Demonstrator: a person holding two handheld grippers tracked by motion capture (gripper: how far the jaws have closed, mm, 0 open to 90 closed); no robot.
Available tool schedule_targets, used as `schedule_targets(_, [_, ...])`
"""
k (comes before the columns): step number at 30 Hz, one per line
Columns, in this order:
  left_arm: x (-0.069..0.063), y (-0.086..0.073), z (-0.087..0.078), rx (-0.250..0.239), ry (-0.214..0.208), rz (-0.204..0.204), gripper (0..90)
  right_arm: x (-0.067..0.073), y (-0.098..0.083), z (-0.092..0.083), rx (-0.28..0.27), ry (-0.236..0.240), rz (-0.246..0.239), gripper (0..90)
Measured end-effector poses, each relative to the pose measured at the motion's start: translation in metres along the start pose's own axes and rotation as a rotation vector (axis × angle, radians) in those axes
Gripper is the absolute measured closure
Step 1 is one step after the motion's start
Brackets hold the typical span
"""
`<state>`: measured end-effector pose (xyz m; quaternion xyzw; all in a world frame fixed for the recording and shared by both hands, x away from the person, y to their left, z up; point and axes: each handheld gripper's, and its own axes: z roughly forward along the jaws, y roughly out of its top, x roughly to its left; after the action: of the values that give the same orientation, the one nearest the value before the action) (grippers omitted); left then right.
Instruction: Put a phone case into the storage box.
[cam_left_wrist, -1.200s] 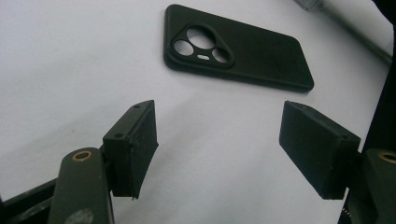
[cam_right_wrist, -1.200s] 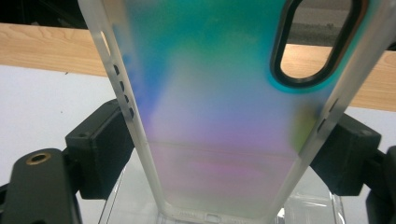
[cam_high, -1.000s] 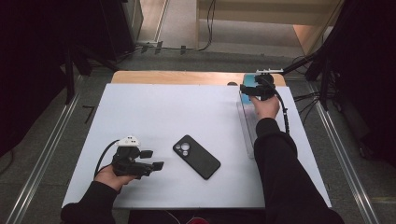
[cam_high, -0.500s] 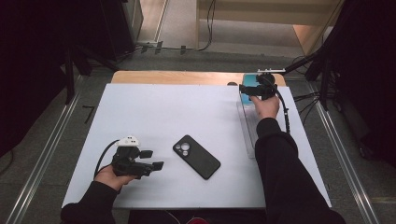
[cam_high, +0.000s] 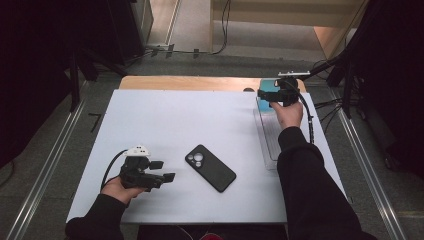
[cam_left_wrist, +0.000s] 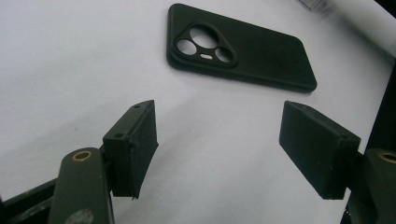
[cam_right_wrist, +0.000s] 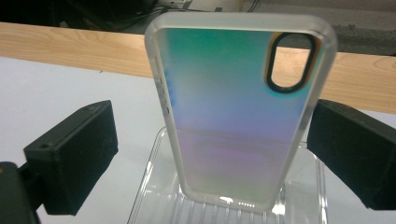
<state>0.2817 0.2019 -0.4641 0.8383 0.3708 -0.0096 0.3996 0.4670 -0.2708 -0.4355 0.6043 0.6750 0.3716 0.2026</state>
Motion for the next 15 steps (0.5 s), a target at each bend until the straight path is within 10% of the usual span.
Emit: schedule_targets(15, [0.001, 0.000, -0.001, -0.004, 0.009, -0.008, 28.2, 0.006, -0.006, -0.041, 0.047, 0.107, -0.033, 0.7])
